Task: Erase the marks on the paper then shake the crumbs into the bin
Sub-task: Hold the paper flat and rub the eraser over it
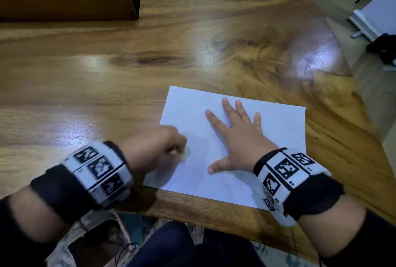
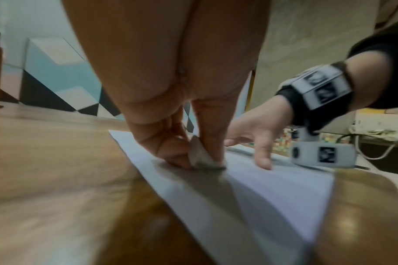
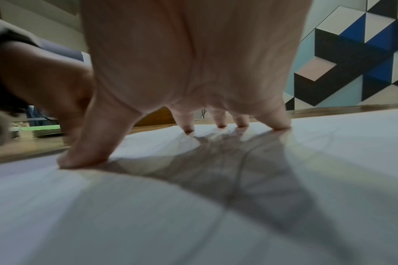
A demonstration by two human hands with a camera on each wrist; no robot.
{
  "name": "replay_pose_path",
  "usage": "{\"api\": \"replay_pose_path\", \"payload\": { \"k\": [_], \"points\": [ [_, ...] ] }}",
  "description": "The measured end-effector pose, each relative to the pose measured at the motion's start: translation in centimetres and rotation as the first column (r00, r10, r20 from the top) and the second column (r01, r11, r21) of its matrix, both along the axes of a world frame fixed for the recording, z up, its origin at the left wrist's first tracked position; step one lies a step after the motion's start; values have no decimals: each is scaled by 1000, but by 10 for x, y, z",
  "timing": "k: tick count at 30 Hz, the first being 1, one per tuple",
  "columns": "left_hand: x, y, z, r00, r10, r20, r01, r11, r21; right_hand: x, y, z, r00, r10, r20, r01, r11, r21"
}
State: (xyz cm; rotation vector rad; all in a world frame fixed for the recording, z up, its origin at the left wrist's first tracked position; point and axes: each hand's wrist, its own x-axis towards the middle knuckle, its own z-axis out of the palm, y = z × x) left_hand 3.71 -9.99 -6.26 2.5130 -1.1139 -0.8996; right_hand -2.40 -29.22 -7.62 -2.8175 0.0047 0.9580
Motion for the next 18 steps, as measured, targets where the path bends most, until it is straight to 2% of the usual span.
{"api": "replay_pose_path", "payload": {
  "k": [2, 5, 7, 9, 11, 13, 15, 18],
  "points": [
    [-1, 4, 3, 996, -31, -81, 33, 999, 28, 0, 0, 0, 1000, 2, -2, -2, 1000, -7],
    [21, -11, -1, 984, 137, 112, -126, 987, -100, -1, 1, 0, 1000, 0, 8, 0, 1000, -7],
    [26, -14, -7, 967, 208, 148, -181, 968, -174, -1, 1, 0, 1000, -1, 11, 1, 1000, -8],
    [14, 0, -11, 985, 144, 100, -122, 973, -196, -1, 1, 0, 1000, 2, 9, -2, 1000, -11],
    [-3, 18, -8, 1000, 23, -7, -24, 988, -150, -1, 1, -1, 1000, 1, 16, -1, 1000, -13],
    [-7, 23, -6, 998, -32, -57, 27, 995, -94, -1, 2, -2, 1000, 0, 19, 0, 1000, -14],
    [1, 9, -3, 1000, 9, 28, -5, 992, -124, -2, 2, -2, 1000, -2, 22, 3, 1000, -11],
    [18, -24, -4, 976, 162, 146, -134, 973, -186, -2, 2, -2, 1000, -6, 22, 6, 1000, -8]
  ]
}}
